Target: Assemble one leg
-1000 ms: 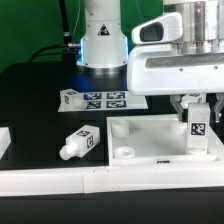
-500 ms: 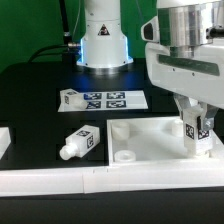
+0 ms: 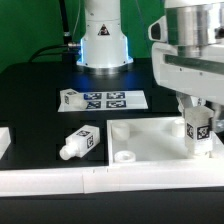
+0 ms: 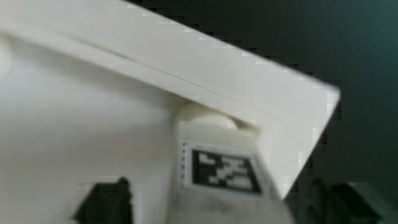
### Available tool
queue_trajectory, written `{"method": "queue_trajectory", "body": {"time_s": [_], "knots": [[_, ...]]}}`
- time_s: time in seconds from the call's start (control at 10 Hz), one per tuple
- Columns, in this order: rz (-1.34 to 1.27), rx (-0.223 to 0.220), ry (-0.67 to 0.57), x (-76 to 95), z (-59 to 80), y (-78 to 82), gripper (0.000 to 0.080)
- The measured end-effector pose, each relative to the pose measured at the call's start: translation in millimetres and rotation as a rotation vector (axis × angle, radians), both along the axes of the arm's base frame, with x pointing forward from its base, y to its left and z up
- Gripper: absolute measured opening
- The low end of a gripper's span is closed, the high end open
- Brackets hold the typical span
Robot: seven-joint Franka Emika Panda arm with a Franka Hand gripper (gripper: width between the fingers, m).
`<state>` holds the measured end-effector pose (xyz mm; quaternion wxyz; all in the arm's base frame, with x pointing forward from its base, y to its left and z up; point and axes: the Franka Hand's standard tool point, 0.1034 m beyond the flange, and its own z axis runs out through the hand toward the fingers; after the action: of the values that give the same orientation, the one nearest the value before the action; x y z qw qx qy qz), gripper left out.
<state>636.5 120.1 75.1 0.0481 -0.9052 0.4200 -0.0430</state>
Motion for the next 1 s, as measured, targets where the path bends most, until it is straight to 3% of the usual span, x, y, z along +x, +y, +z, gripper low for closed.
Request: {"method": "queue_trajectory", "body": {"time_s": [0.1,0.2,0.6,0.7,0.9,1.0], "knots": [[0.192,-0.029,-0.008,-0.6,-0.7,1.3,0.0633],[0.348,-0.052,-0.013,-1.1,-1.8,1.4,0.0633],[0.548,-0.078,-0.022,-0.8,-1.7,0.2,0.0649],[0.723,-0.117,-0.027,0.8,-0.4,1.1,0.0649],[0.69,-0.11,-0.027,0.9,-0.7,1.6,0.0649],[0.675,-0.107,-0.026,0.9,-0.7,1.7,0.0532]]}}
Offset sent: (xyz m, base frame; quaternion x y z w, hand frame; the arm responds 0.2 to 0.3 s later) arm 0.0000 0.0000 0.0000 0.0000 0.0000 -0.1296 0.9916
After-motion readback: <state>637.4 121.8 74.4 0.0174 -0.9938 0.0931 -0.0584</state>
